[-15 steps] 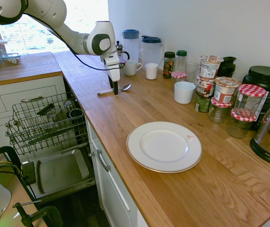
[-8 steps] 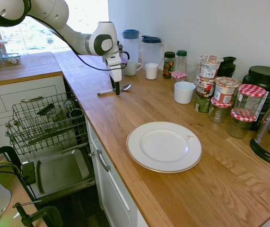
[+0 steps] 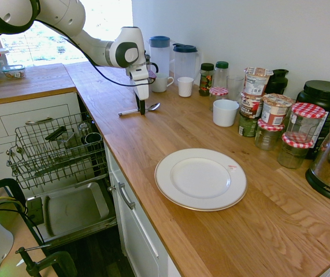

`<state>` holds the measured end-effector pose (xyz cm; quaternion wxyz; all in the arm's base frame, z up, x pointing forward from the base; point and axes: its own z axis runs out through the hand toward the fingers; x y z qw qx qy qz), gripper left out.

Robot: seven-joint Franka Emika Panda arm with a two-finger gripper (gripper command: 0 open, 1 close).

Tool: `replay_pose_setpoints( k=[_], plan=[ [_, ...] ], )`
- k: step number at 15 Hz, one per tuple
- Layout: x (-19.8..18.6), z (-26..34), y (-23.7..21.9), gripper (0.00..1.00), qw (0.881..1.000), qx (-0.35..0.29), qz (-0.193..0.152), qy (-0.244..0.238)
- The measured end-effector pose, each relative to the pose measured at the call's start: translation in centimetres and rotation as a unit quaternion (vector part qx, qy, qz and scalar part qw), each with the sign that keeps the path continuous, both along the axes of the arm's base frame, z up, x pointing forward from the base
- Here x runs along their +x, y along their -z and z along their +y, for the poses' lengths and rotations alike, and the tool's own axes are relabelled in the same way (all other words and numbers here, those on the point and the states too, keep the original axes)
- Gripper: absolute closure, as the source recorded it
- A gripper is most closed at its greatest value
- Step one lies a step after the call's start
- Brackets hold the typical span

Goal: Put the spoon in the dishwasher

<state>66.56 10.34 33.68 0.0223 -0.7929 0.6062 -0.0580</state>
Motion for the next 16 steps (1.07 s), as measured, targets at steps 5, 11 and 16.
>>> replay_pose_setpoints(
  k=[5,11,16],
  plan=[
    [0.1,-0.9,0.0,1.00,1.000,0.005,0.001,0.001],
    [0.3,-1.1,-0.1,1.00,1.000,0.014,-0.003,0.001],
    [0.2,-1.7,-2.1,1.00,1.000,0.019,-0.015,0.010]
  ],
)
